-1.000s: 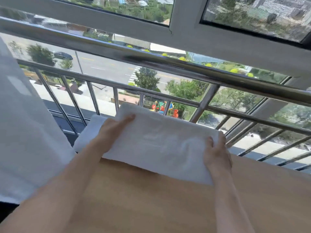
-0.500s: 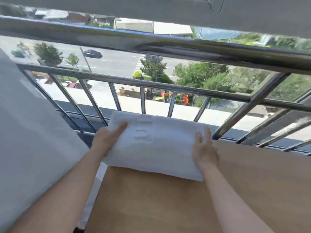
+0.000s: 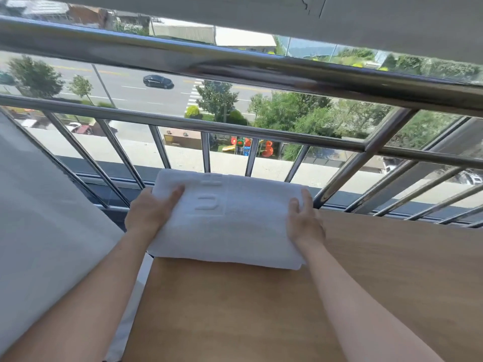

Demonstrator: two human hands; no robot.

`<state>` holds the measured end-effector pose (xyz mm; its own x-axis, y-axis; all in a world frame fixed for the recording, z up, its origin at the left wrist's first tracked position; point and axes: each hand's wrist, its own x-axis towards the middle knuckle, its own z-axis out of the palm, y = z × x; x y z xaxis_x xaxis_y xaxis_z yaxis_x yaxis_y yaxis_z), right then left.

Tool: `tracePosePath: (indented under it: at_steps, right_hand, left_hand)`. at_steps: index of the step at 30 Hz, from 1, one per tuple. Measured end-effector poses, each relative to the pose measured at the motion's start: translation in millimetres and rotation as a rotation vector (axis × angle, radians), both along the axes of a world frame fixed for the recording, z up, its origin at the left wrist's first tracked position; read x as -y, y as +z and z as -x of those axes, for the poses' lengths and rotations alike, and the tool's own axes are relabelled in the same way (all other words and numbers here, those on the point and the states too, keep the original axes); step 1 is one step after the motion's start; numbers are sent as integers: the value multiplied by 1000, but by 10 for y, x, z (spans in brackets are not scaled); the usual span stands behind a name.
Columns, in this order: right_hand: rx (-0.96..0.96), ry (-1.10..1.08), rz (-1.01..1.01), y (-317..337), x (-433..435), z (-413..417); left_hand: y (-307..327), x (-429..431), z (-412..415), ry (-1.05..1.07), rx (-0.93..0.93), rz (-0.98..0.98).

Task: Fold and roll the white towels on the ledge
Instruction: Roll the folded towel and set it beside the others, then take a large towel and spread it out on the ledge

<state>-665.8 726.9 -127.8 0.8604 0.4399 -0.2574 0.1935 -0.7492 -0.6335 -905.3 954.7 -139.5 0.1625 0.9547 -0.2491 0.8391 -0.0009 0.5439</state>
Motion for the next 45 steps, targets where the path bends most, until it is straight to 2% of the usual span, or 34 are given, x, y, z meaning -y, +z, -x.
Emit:
tracePosePath:
  at_steps: [6, 13, 18, 23, 32, 36, 45]
  right_hand:
    - [-46, 67, 3, 159, 138, 7]
    - [-98, 203, 1, 301, 505, 5]
    - [-97, 318, -85, 403, 1047, -19]
    - [-58, 291, -20, 486, 2090, -285]
    - [66, 169, 137, 720, 4787, -1051]
    - [73, 75, 138, 817, 5793, -1284]
    - [55, -158, 158, 714, 7135, -1801]
  left_hand:
    - [176, 201, -59, -89, -47, -265]
    - [269, 913, -367, -359, -209, -243]
    - [383, 1671, -751, -569, -207, -243]
    - [570, 2774, -1328, -812, -124, -101]
    - [704, 5306, -2438, -1149, -108, -182]
    - [747, 6185, -2875, -1265, -125, -209]
    - [777, 7673, -3904, -1426, -38, -136]
